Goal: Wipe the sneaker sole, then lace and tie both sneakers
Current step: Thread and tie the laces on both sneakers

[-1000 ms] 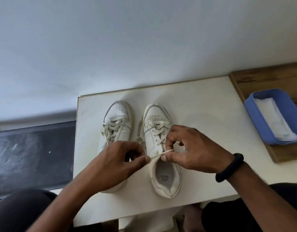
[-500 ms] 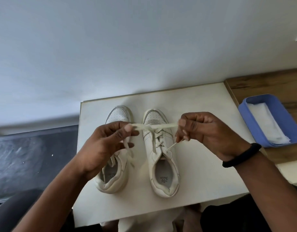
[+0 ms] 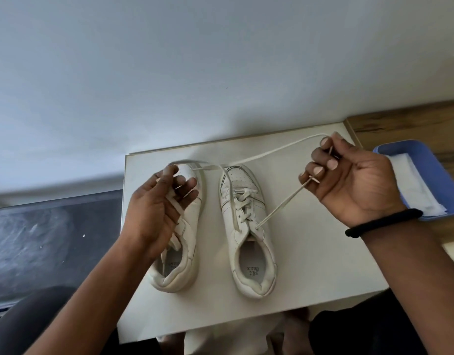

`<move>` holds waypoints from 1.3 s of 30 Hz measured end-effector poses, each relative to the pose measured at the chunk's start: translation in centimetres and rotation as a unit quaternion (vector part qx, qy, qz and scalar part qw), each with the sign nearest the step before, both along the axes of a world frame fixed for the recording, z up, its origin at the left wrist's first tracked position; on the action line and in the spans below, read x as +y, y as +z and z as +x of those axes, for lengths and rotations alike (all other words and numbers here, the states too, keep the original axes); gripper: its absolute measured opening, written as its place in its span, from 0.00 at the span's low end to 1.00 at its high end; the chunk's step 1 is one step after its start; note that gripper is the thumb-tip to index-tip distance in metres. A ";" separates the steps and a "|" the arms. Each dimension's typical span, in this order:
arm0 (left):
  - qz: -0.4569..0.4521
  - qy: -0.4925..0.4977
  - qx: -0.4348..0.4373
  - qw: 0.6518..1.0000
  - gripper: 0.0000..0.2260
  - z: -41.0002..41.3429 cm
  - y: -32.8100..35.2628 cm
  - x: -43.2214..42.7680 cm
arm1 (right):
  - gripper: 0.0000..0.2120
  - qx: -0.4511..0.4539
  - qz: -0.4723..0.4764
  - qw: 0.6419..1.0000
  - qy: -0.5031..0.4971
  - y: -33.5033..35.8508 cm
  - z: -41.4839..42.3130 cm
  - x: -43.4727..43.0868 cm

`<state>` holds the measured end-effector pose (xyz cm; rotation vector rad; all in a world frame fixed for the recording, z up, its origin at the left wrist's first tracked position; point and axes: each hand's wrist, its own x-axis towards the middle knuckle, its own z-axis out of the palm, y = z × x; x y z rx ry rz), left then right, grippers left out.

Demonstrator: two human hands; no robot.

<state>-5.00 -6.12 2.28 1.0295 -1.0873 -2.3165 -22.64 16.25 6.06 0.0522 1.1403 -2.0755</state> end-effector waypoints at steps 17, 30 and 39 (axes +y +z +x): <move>-0.734 -0.292 -0.146 0.595 0.09 0.9 -2.4 4.0 | 0.15 0.457 0.518 0.649 0.318 -2.6 1.5 0.7; -0.483 -0.246 -0.252 0.802 0.08 0.9 -2.4 6.4 | 0.03 0.527 0.478 0.588 0.386 -3.6 2.9 -0.9; -0.501 -0.175 -0.087 0.843 0.06 0.6 -2.1 6.2 | 0.11 0.334 0.263 0.880 0.211 -1.0 -0.7 1.3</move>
